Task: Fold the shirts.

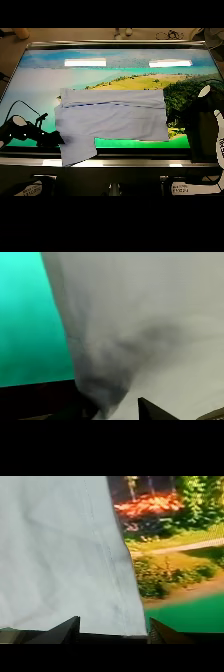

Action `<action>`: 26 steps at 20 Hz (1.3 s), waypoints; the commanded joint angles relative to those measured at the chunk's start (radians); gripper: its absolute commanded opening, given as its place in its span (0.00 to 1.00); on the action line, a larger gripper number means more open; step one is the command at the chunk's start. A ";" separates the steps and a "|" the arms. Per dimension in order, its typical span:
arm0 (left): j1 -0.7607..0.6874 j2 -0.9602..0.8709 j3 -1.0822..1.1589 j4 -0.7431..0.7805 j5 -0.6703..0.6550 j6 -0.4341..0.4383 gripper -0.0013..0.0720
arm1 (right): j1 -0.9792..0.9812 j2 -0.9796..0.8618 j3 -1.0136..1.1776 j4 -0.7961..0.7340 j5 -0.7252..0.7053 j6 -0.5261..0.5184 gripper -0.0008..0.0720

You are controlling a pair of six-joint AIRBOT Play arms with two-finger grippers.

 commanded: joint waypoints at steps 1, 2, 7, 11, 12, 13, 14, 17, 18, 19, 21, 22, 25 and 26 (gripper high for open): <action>-0.038 0.002 -0.074 -0.034 0.056 0.004 0.61 | 0.000 0.008 -0.021 -0.051 0.011 -0.002 0.67; -0.052 -0.001 -0.079 -0.033 0.067 0.000 0.52 | -0.001 0.009 -0.034 -0.088 0.014 0.016 0.69; -0.060 0.004 -0.076 -0.035 0.116 -0.026 0.07 | 0.000 0.020 -0.206 0.029 -0.060 -0.028 0.69; -0.060 0.058 -0.074 -0.035 0.122 -0.027 0.07 | 0.000 0.019 -0.255 0.044 -0.172 -0.024 0.69; -0.060 0.075 -0.074 -0.035 0.127 -0.027 0.07 | 0.000 0.017 -0.260 0.066 -0.182 -0.024 0.69; -0.060 0.089 -0.074 -0.035 0.134 -0.027 0.07 | 0.000 0.017 -0.267 0.081 -0.188 -0.024 0.68; -0.060 0.103 -0.073 -0.035 0.143 -0.027 0.07 | 0.000 0.017 -0.272 0.084 -0.192 -0.024 0.55; -0.060 0.126 -0.032 -0.035 0.163 -0.024 0.07 | 0.000 0.026 -0.256 0.096 -0.184 -0.049 0.05; -0.059 0.140 0.020 -0.034 0.164 -0.007 0.07 | 0.000 0.042 -0.222 0.096 -0.177 -0.066 0.05; -0.059 0.154 0.085 -0.034 0.171 -0.004 0.07 | 0.000 0.061 -0.173 0.097 -0.179 -0.066 0.05; -0.059 0.145 0.243 -0.034 0.214 -0.037 0.06 | 0.001 0.074 -0.031 0.120 -0.216 -0.037 0.05; -0.059 0.102 0.326 -0.034 0.233 -0.053 0.06 | 0.012 0.058 0.037 0.111 -0.256 -0.019 0.05; -0.061 -0.129 0.563 -0.035 0.235 -0.071 0.07 | 0.081 -0.080 0.264 0.074 -0.351 0.016 0.05; -0.061 -0.212 0.634 -0.035 0.235 -0.085 0.07 | 0.104 -0.138 0.333 0.069 -0.373 0.028 0.05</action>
